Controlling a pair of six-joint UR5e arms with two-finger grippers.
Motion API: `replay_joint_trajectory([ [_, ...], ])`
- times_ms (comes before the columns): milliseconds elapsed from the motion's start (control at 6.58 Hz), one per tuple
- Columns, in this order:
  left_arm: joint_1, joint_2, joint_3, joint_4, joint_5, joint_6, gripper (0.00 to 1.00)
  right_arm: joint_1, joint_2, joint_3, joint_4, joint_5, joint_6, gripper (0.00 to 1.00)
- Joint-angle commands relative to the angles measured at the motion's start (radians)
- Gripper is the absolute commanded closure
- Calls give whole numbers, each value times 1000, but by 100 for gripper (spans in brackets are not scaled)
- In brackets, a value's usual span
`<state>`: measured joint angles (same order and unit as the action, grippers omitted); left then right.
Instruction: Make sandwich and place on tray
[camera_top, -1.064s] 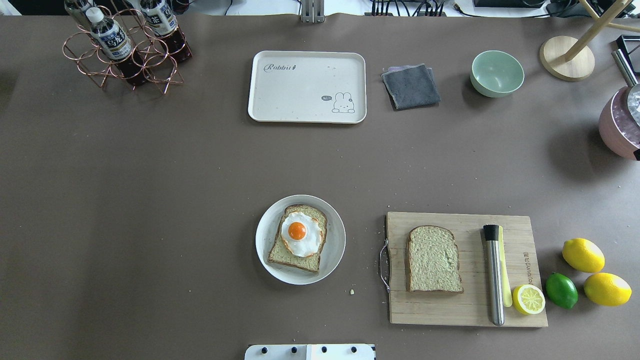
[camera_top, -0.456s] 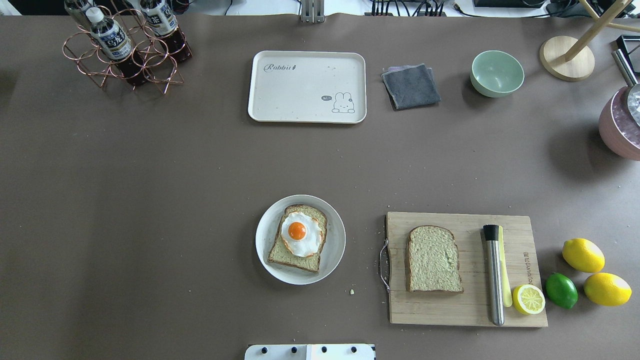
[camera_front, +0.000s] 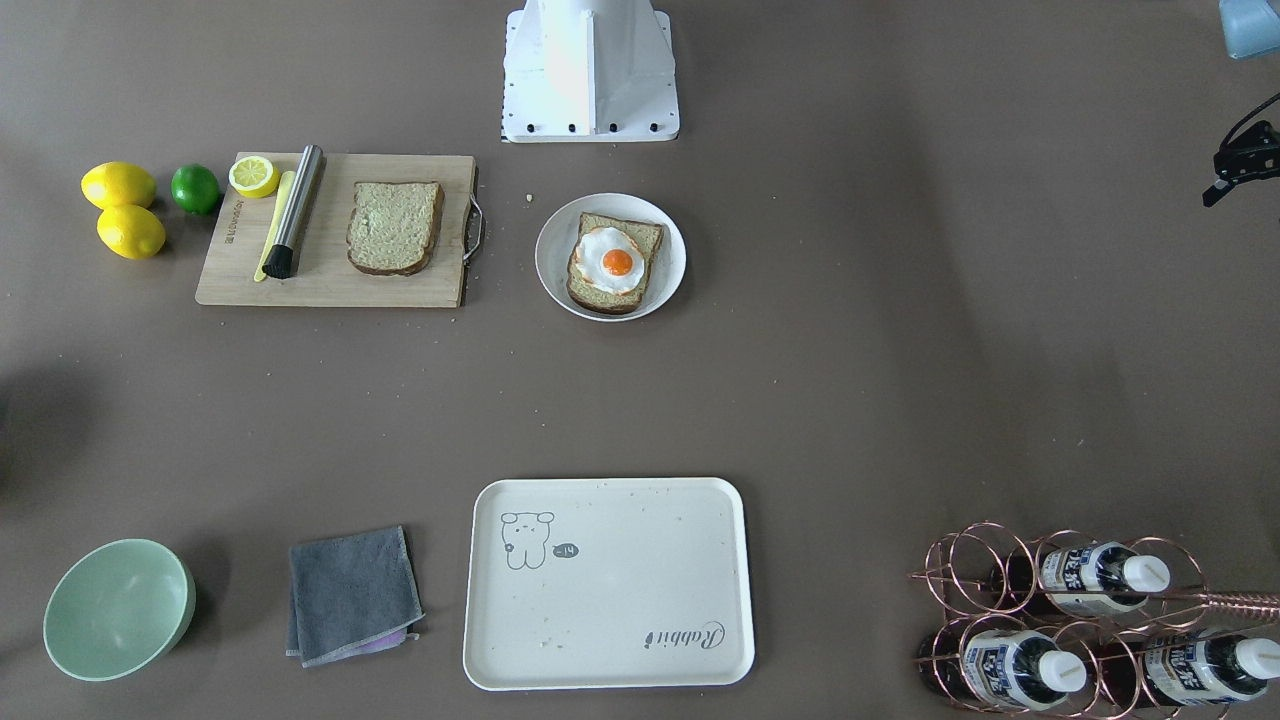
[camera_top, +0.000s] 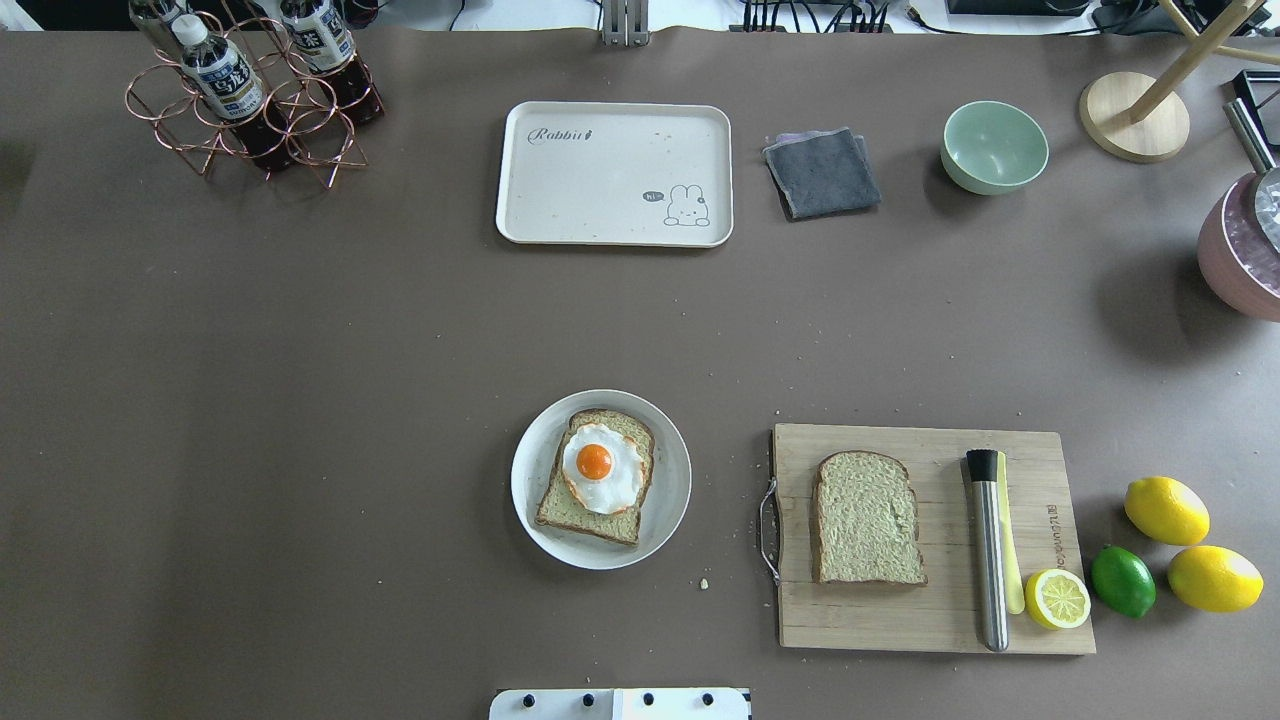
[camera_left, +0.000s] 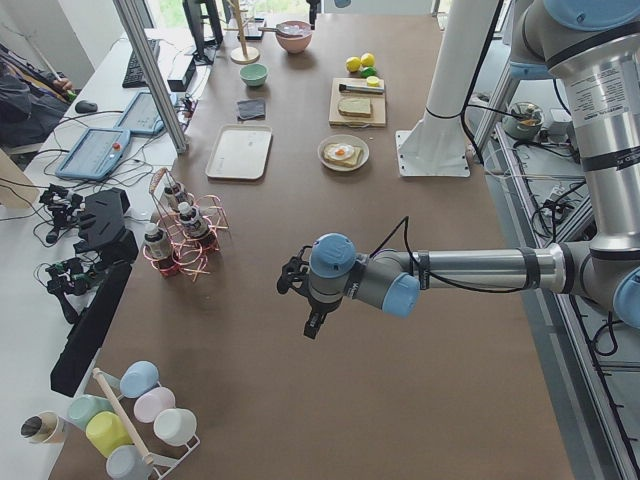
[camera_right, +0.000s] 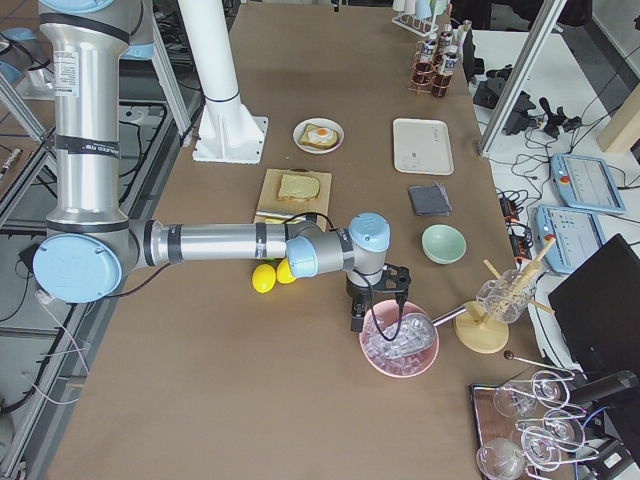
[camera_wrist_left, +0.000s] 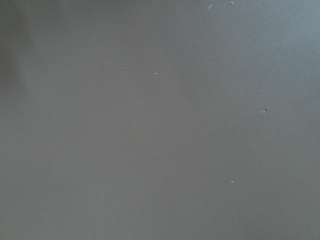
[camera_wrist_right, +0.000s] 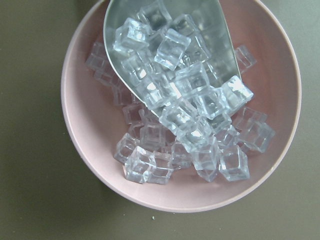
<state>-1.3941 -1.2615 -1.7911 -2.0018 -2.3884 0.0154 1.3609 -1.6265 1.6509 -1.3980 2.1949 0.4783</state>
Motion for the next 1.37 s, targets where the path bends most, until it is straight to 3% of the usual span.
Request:
replay_joint_trajectory([
  [0, 0, 1, -1, 0, 0, -2, 2, 4, 4, 3, 0, -4, 16, 0],
  [456, 0, -24, 13, 27, 9, -8, 2, 39, 25, -3, -13, 34, 10, 0],
  [608, -3, -62, 15, 94, 11, -5, 2, 50, 24, -5, -15, 60, 8, 0],
  [912, -3, -79, 16, 113, 41, -5, 2, 72, 27, -26, -45, 68, -123, 0],
  [1216, -3, -102, 18, 142, 63, -5, 2, 130, 53, -26, -171, 68, -339, 0],
])
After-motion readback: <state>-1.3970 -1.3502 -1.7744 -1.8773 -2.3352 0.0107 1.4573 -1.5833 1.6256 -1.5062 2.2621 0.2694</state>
